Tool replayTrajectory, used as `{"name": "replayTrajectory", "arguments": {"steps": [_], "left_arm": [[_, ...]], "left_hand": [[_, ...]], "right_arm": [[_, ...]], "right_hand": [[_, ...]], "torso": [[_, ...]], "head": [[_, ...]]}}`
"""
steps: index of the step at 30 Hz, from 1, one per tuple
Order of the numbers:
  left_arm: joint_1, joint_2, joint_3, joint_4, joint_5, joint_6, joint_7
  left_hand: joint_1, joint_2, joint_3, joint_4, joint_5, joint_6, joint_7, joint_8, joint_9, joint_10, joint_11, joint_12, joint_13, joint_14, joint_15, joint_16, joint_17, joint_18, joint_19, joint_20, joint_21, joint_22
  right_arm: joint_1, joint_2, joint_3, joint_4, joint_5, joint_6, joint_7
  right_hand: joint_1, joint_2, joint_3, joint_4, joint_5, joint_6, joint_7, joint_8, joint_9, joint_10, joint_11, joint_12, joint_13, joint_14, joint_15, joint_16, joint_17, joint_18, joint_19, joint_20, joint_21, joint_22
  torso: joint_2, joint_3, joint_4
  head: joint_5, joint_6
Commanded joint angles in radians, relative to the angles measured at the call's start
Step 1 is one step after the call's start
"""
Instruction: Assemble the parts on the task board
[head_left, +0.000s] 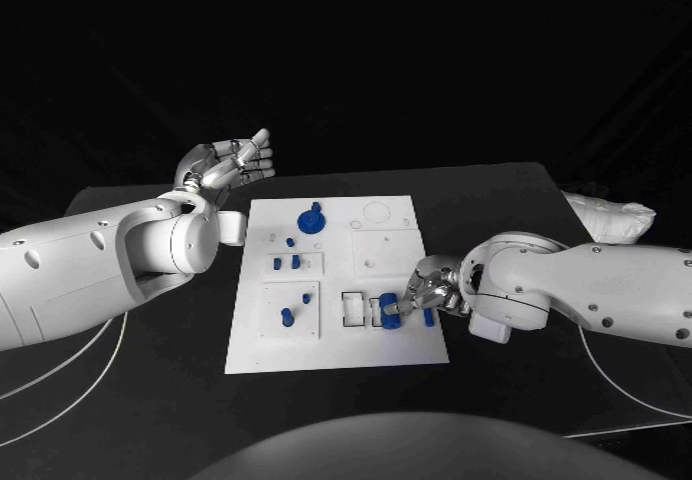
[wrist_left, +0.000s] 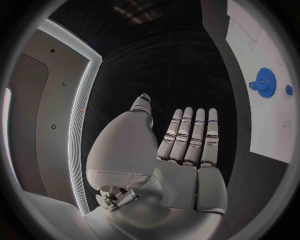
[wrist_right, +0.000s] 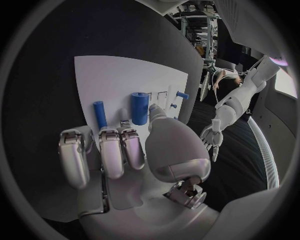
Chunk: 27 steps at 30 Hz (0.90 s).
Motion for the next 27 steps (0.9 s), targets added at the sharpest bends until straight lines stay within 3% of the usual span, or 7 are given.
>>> {"name": "replayTrajectory", "arguments": {"steps": [1,17,24,27], "left_arm": [[0.0,0.001,0.001,0.003,0.002,0.02,0.007],[0.0,0.0,0.001,0.003,0.002,0.019,0.007],[0.0,-0.001,0.001,0.003,0.002,0.019,0.007],[0.0,-0.001,0.001,0.003,0.002,0.019,0.007]], "left_hand": [[-0.001,0.01,0.006,-0.001,0.005,-0.008,0.021,0.006,-0.001,-0.007,0.0,0.003,-0.001,-0.008,-0.002,0.005,-0.002,-0.002,0.005,0.0,-0.006,-0.002],[0.0,0.011,0.007,-0.001,0.006,-0.008,0.021,0.006,-0.001,-0.007,0.0,0.003,-0.001,-0.008,-0.002,0.005,-0.002,-0.002,0.005,0.0,-0.006,-0.002],[0.0,0.011,0.007,-0.001,0.006,-0.008,0.021,0.006,-0.001,-0.007,0.0,0.003,-0.001,-0.008,-0.002,0.005,-0.002,-0.002,0.005,0.0,-0.006,-0.002],[0.0,0.012,0.007,-0.001,0.006,-0.009,0.021,0.006,-0.002,-0.007,0.0,0.004,-0.001,-0.008,-0.002,0.006,-0.004,-0.002,0.004,0.0,-0.006,-0.003]], "right_arm": [[-0.006,0.007,-0.002,-0.005,0.002,0.024,-0.005],[-0.01,0.048,-0.002,-0.05,0.017,0.043,-0.017],[-0.011,0.058,-0.002,-0.056,0.021,0.047,-0.024],[-0.011,0.061,-0.002,-0.057,0.022,0.047,-0.028]], "right_hand": [[-0.003,0.013,0.009,0.0,-0.007,-0.003,0.0,-0.007,-0.002,0.106,0.003,0.003,0.263,0.106,0.003,0.004,0.263,-0.007,0.103,0.005,0.004,0.263],[-0.013,0.02,0.02,-0.003,-0.024,0.023,-0.004,-0.015,-0.002,0.106,-0.001,0.003,0.263,0.106,0.0,0.004,0.263,-0.007,0.103,0.003,0.004,0.263],[-0.013,0.028,0.037,-0.017,-0.067,0.058,-0.01,-0.044,-0.01,0.106,-0.007,0.003,0.263,0.106,-0.007,0.004,0.263,-0.007,0.103,-0.004,0.004,0.263],[0.009,0.036,0.057,-0.039,-0.091,0.077,-0.013,-0.065,-0.016,0.106,-0.009,0.003,0.263,0.106,-0.011,0.004,0.263,-0.007,0.103,-0.008,0.004,0.263]], "torso": [[0.0,0.0,0.0004],[0.0,-0.0001,0.0003],[-0.001,-0.0006,0.0],[-0.001,-0.0008,0.0001]], "head": [[0.001,0.0],[0.002,0.002],[0.003,0.005],[0.003,0.005]]}}
